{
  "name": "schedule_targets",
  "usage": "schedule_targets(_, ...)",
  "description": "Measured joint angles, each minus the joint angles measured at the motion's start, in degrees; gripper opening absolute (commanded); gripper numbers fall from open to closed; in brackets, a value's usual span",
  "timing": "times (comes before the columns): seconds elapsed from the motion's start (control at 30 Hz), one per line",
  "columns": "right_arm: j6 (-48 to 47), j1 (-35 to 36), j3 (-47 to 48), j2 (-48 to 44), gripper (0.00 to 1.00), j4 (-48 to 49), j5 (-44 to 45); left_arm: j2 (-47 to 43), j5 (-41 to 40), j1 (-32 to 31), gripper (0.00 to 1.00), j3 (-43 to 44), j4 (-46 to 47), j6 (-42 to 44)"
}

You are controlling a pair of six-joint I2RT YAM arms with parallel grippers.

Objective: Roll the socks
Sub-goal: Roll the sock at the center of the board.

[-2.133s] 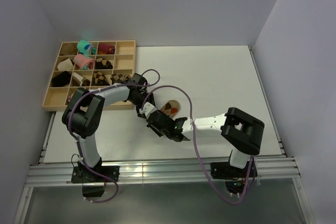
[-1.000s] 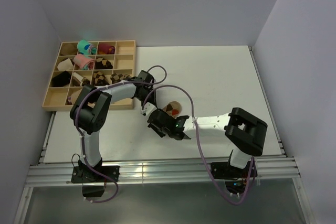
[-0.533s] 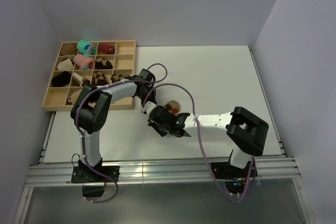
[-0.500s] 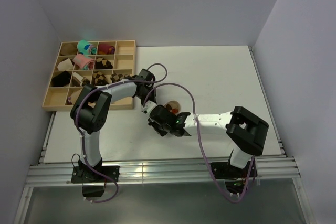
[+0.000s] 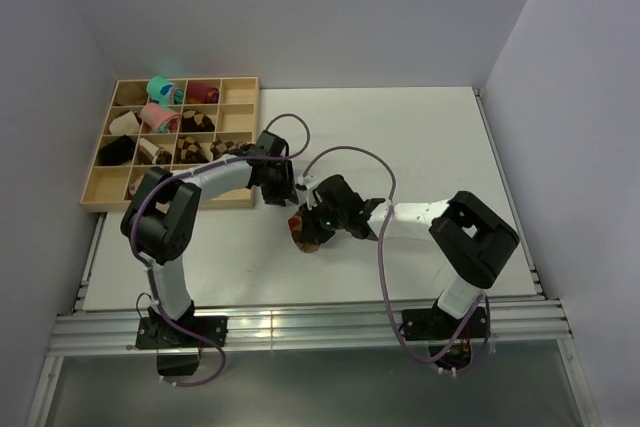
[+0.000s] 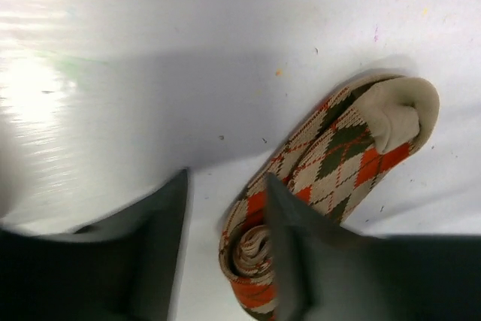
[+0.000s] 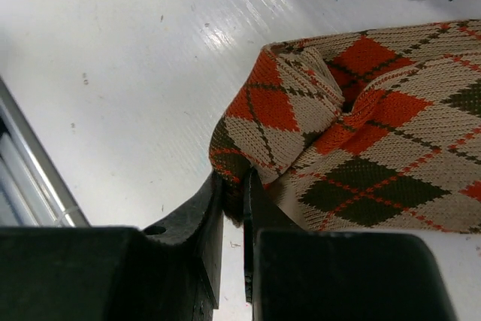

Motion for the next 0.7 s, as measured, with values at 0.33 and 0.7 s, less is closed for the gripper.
schedule_targets(0.33,3.54,-5.16,-1.49,3.37,0.00,6.56,-11.80,-11.47,-5.73,1.14,0.73,-1.36,-0.46,-5.92)
schedule_targets(0.7,4.39,-7.32,-2.01,4.20,0.00,8.02,-16.48,-19.12,-2.29,-3.32,0.75,-15.28,2.32,-15.15)
